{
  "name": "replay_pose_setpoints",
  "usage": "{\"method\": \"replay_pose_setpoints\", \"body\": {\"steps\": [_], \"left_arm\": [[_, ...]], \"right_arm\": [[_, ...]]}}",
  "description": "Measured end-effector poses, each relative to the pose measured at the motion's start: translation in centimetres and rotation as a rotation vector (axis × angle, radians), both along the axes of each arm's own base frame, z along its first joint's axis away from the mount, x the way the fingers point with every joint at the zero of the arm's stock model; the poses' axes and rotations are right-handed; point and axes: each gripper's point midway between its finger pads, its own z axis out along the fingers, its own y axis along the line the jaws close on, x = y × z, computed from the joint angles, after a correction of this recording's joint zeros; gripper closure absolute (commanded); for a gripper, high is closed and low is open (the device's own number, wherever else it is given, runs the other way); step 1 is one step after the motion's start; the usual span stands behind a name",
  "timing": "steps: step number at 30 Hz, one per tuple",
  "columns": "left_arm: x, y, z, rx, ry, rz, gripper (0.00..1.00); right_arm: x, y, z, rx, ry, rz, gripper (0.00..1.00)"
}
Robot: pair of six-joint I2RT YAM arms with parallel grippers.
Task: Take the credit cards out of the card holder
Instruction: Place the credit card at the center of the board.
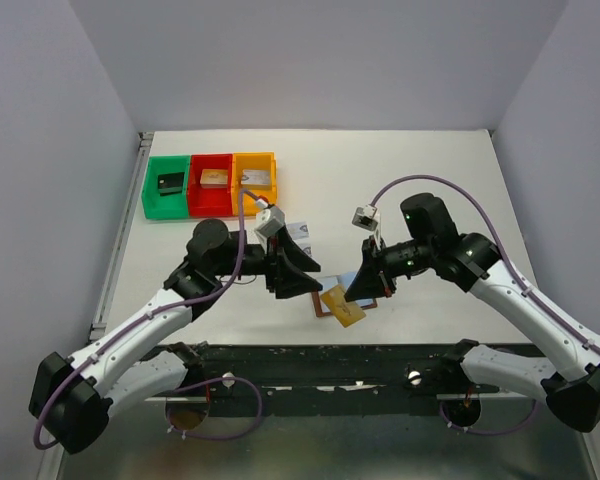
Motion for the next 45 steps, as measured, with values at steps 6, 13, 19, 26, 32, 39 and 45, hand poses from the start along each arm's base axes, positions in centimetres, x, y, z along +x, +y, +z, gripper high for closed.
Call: {"method": "replay_pose_setpoints", "body": {"steps": [6,13,19,26,32,39,45], "left_arm": [[-1.5,-1.7,-2.6,0.068,0.105,-0.195,0.37],[-3.5,-2.0,-2.8,0.074,0.107,-0.293,0.64],[-3.5,-2.5,-3.4,0.088,0.129,-0.327,0.69],[-3.6,-2.7,-4.0,0.100,0.145,-0.347,1.00],[-3.3,-2.7,-4.0,0.098,0.152,-0.338,1.00],[4.7,-1.9,-5.1,0.113,0.250,0.053,1.00],[14.1,-3.4,-9.1,0.180,0.490,0.406,1.00]], "right_arm": [[-0.3,0.2,0.6,-0.021,-0.013,0.037,1.00],[-0.4,0.3,-0.2,-0.061,0.007,0.052,1.00],[-0.3,0.4,0.0,-0.070,-0.001,0.056,1.00],[-0.1,0.4,0.0,-0.074,-0.009,0.061,0.86],[1.5,-0.2,-0.7,-0.151,-0.034,-0.061,0.35],[6.9,-5.0,2.3,-0.204,-0.243,-0.505,0.34],[9.3,-8.8,4.1,-0.163,-0.357,-0.823,0.34]]}}
